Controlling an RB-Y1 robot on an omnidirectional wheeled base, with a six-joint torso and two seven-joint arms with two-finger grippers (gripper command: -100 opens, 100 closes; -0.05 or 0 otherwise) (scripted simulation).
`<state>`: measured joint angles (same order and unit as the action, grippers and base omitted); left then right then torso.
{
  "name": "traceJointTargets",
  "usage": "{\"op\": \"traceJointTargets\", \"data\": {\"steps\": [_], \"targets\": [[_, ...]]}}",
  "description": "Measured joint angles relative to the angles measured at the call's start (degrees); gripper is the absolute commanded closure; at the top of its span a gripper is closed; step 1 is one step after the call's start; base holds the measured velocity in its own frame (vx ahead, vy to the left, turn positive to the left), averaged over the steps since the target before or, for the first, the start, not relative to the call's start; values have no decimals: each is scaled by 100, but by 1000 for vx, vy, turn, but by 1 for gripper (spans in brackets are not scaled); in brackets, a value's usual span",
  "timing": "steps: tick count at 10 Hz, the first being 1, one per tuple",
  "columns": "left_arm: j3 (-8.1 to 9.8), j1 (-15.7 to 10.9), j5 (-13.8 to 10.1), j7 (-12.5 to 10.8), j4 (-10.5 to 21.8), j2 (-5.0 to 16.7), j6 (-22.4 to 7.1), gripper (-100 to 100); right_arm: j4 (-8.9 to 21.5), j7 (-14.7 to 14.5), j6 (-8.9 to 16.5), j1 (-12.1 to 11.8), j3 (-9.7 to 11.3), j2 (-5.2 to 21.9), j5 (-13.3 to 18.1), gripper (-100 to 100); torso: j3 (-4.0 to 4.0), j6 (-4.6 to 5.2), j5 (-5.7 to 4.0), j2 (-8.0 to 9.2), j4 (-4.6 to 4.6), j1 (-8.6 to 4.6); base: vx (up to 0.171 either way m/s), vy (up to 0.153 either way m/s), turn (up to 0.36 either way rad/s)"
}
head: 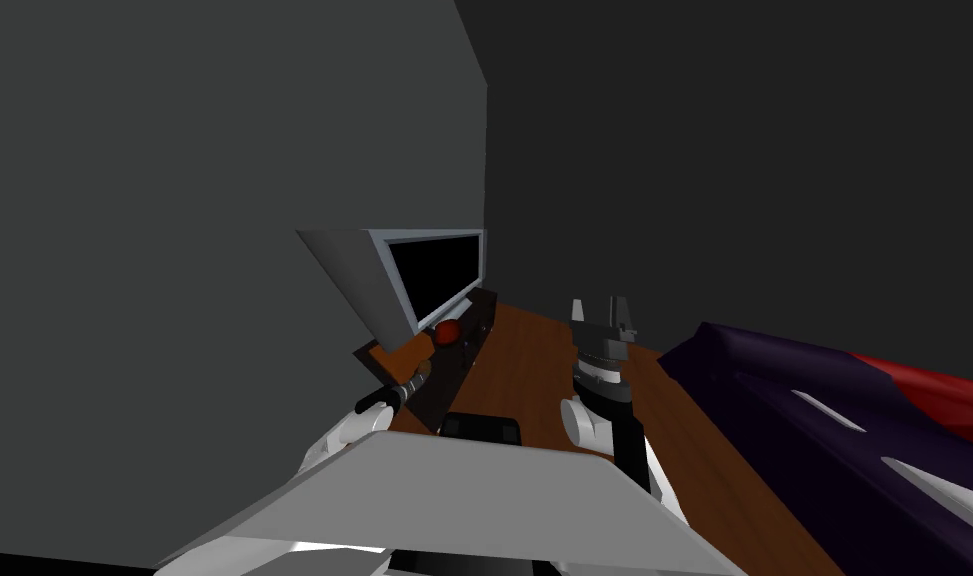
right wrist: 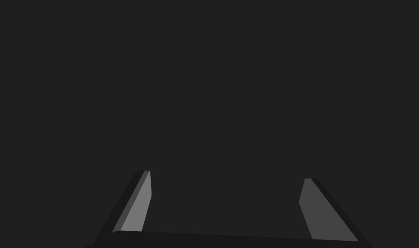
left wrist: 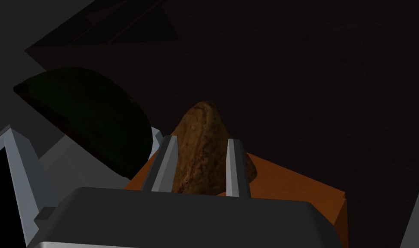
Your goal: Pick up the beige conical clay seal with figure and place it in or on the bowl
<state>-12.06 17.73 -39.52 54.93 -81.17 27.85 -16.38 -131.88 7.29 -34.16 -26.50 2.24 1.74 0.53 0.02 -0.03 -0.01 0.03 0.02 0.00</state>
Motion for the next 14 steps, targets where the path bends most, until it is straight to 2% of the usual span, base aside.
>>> {"op": "traceJointTargets", "data": {"steps": [3,4,5,9,12,14], "targets": [[22,154,-124,195,-378,75,-219,100,0,0,0,0,0,0,0,0,0,-3,-4,-1,1,-7,14,-14,105],[25,162,-128,207,-397,77,-241,0,0,0,0,0,0,0,0,0,1,0,-3,0,1,-4,0,0,0],[24,161,-127,206,-395,76,-239,100,0,0,0,0,0,0,0,0,1,-1,-3,1,1,-2,-13,-110,50],[46,310,-135,397,-377,258,-236,100,0,0,0,0,2,-3,0,0,-3,2,-22,-4,-3,-114,13,-253,91],[210,584,-10,587,-539,427,-336,100,0,0,0,0,2,-3,0,0,1,-1,-27,5,-3,-114,15,-261,108],[291,659,36,772,-476,564,-356,100,-1,0,0,-1,2,-2,0,0,-16,7,-30,-30,-5,-119,87,-260,90]]}}
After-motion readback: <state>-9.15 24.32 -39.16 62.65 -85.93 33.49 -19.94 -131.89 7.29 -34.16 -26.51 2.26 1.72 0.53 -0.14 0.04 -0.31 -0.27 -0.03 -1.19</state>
